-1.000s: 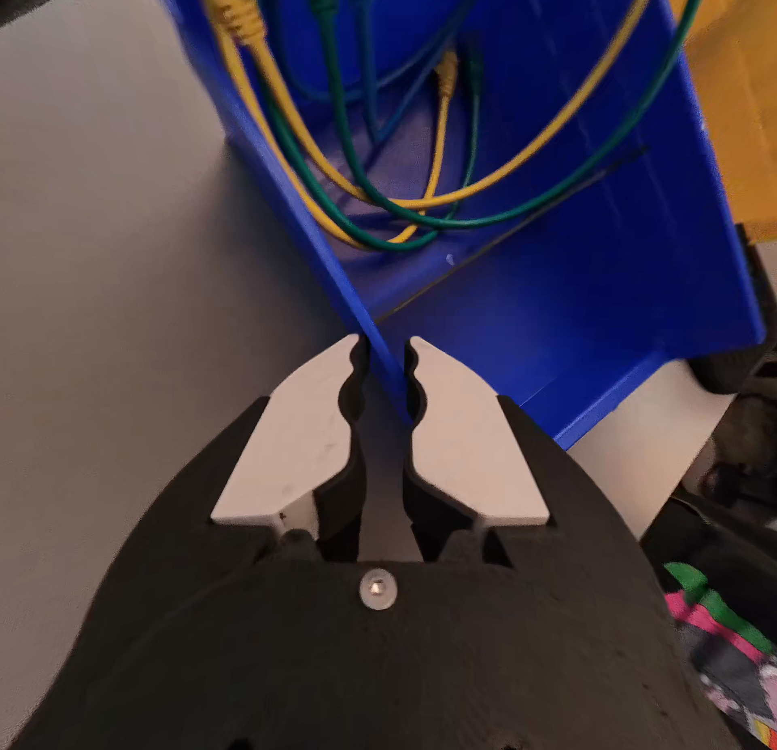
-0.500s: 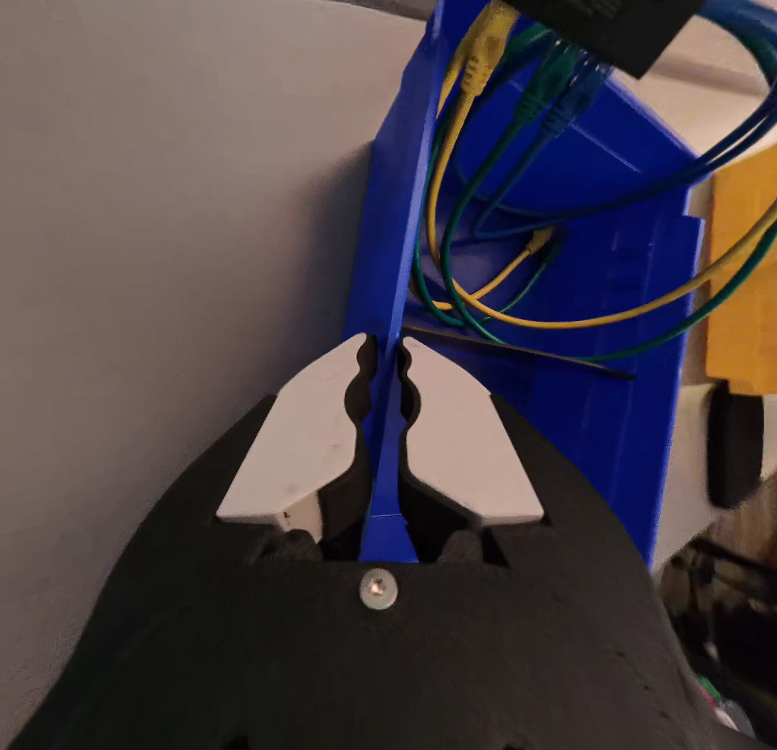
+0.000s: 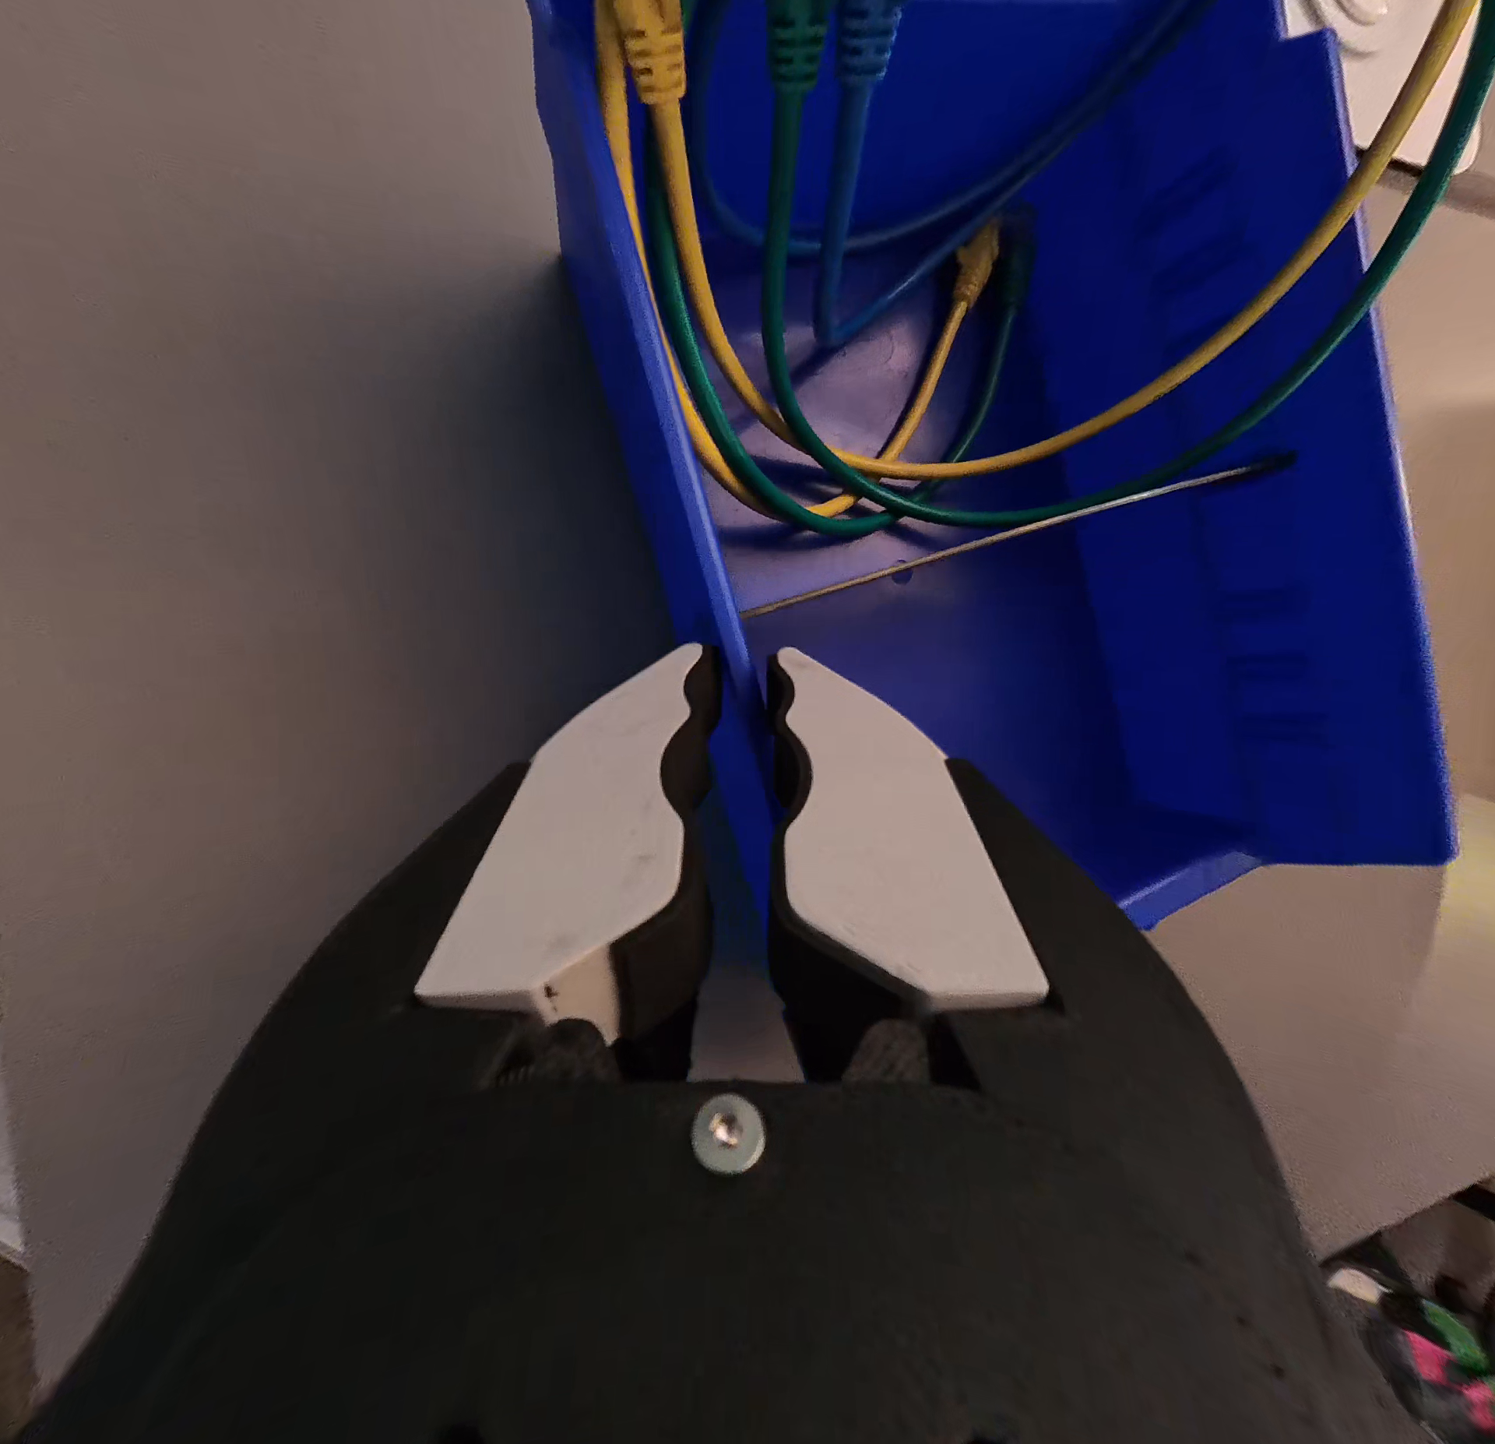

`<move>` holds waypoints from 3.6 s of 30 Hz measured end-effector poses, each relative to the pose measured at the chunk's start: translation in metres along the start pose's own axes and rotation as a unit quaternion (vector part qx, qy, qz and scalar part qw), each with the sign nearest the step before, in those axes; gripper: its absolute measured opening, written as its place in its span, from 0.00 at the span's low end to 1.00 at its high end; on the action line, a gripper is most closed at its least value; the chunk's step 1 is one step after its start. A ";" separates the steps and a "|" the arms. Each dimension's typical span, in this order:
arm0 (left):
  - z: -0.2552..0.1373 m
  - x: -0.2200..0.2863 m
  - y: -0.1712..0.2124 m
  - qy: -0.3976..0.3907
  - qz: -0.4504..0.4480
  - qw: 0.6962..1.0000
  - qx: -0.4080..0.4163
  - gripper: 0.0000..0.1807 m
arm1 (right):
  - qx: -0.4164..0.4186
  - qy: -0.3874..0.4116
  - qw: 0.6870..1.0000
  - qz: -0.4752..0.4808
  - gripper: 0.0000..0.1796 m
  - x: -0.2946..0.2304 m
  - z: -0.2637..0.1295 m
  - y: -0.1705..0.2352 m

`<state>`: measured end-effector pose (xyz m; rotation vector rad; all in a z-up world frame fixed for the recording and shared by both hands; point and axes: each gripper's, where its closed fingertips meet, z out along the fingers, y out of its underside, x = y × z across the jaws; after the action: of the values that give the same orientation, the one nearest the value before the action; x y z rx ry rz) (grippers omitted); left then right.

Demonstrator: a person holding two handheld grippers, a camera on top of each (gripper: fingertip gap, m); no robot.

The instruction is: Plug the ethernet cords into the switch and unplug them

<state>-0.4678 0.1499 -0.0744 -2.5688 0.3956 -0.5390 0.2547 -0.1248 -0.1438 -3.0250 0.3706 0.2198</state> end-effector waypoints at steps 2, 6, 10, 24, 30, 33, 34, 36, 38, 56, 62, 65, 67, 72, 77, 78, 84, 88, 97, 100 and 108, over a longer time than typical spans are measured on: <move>0.000 -0.002 -0.001 0.006 0.001 1.000 0.004 0.05 | -0.005 0.005 1.000 -0.001 0.03 0.006 -0.002 0.001; -0.001 -0.012 -0.006 -0.021 0.045 0.999 0.009 0.04 | -0.010 -0.007 1.000 0.004 0.03 0.016 -0.002 0.005; 0.002 -0.017 -0.011 -0.088 0.122 0.989 0.000 0.04 | -0.016 -0.001 1.000 -0.012 0.03 0.017 -0.002 0.005; 0.003 -0.023 -0.022 -0.079 0.068 0.994 0.045 0.12 | 0.038 -0.015 0.999 -0.004 0.21 0.019 -0.008 -0.003; -0.045 -0.032 -0.051 -0.097 0.004 0.980 0.174 0.29 | 0.087 0.056 0.993 -0.047 0.34 0.034 -0.043 -0.003; -0.077 -0.018 -0.074 -0.036 -0.016 0.957 0.287 0.29 | 0.157 0.091 0.981 -0.064 0.37 0.032 -0.079 -0.012; -0.088 -0.010 -0.081 0.003 -0.022 0.945 0.326 0.29 | 0.196 0.102 0.973 -0.068 0.37 0.028 -0.095 -0.018; -0.106 0.006 -0.092 0.087 -0.039 0.916 0.391 0.33 | 0.296 0.111 0.946 -0.075 0.37 0.011 -0.133 -0.034; -0.117 0.019 -0.095 0.170 -0.051 0.889 0.422 0.34 | 0.439 0.117 0.885 -0.101 0.38 -0.019 -0.182 -0.051; -0.041 0.011 -0.166 0.272 0.143 0.893 0.328 0.48 | 0.656 -0.018 0.618 -0.433 0.37 -0.268 -0.247 -0.058; -0.011 -0.003 -0.178 0.440 0.123 0.842 0.286 0.46 | 0.646 -0.127 0.568 -0.494 0.33 -0.296 -0.250 -0.027; 0.002 -0.009 -0.185 0.455 0.143 0.833 0.279 0.46 | 0.639 -0.141 0.567 -0.501 0.32 -0.299 -0.249 -0.024; 0.003 -0.007 -0.185 0.488 0.156 0.817 0.264 0.48 | 0.630 -0.132 0.569 -0.512 0.32 -0.301 -0.244 -0.024; 0.027 -0.007 -0.177 0.506 0.196 0.816 0.198 0.46 | 0.612 -0.144 0.571 -0.528 0.31 -0.307 -0.234 -0.025; 0.032 0.008 -0.177 0.572 0.190 0.773 0.200 0.42 | 0.589 -0.138 0.587 -0.538 0.31 -0.311 -0.218 -0.032; 0.035 0.013 -0.175 0.580 0.193 0.768 0.192 0.40 | 0.583 -0.137 0.588 -0.543 0.30 -0.312 -0.214 -0.032; 0.044 0.040 -0.164 0.588 0.242 0.753 0.169 0.29 | 0.542 -0.122 0.601 -0.575 0.28 -0.317 -0.191 -0.034; 0.031 0.044 -0.176 0.545 0.277 0.761 0.217 0.23 | 0.524 -0.116 0.607 -0.587 0.28 -0.315 -0.183 -0.033; -0.052 0.084 -0.199 0.475 0.357 0.763 0.254 0.17 | 0.554 -0.125 0.576 -0.588 0.25 -0.313 -0.206 -0.016; -0.073 0.119 -0.204 0.430 0.408 0.773 0.227 0.17 | 0.569 -0.125 0.563 -0.586 0.25 -0.310 -0.216 -0.009; -0.135 0.223 -0.222 0.306 0.534 0.771 0.166 0.17 | 0.605 -0.125 0.535 -0.576 0.23 -0.299 -0.238 0.006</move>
<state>-0.2921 0.2014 0.2142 -1.3803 1.6519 -0.8449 -0.0022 -0.0852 0.1365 -1.2668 -1.0487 0.1441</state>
